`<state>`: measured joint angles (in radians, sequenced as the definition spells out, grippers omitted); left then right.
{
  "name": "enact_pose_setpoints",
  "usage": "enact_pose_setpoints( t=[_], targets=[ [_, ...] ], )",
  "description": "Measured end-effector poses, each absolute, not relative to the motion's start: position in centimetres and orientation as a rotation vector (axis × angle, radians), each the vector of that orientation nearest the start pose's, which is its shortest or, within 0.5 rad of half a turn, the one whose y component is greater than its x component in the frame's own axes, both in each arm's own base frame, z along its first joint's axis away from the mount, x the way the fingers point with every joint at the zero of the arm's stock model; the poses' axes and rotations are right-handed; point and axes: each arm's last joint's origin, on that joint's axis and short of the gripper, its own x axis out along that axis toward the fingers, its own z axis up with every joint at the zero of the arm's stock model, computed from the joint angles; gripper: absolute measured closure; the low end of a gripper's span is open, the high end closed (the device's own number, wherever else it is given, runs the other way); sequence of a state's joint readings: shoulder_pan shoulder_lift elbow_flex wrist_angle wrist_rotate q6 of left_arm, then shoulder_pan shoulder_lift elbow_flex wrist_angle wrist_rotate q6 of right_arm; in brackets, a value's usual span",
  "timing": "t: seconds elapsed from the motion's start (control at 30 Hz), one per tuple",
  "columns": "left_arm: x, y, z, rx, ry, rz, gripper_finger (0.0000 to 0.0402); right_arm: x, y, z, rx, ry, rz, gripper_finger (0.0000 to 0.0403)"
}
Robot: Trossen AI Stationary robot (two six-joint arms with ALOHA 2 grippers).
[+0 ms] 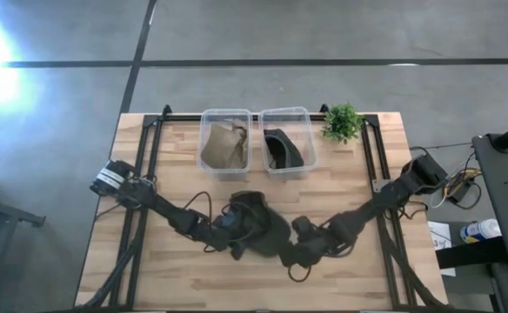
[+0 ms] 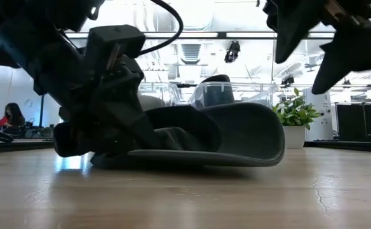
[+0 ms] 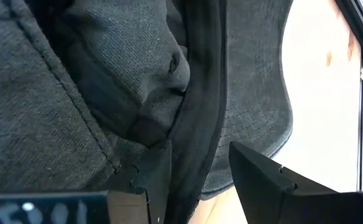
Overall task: Pick & Place hat
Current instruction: Put the black cap into the right transparent bin
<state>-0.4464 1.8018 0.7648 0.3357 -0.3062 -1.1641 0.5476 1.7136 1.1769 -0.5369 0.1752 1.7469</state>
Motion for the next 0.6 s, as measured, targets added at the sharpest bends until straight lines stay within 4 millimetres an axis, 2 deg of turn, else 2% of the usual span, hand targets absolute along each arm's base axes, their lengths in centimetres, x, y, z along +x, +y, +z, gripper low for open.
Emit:
enact_pose_setpoints(
  t=[0.23,0.37,0.53,0.6],
  targets=[
    [31.1,-13.8,12.0,-0.886,0.615,0.269,0.0239,29.1,18.8,16.6,1.371,0.786,-0.666,0.0174],
    [31.6,-14.1,12.2,-0.977,0.598,0.292,0.0239,29.2,19.2,14.9,1.391,0.787,-0.694,0.0174],
    [32.5,-14.4,12.6,-1.008,0.579,0.285,0.0239,29.4,19.4,13.2,1.417,0.805,-0.734,0.0174],
    [32.8,-14.5,12.9,-1.017,0.573,0.278,0.0239,29.5,19.4,13.1,1.425,0.797,-0.737,0.0174]
  ],
)
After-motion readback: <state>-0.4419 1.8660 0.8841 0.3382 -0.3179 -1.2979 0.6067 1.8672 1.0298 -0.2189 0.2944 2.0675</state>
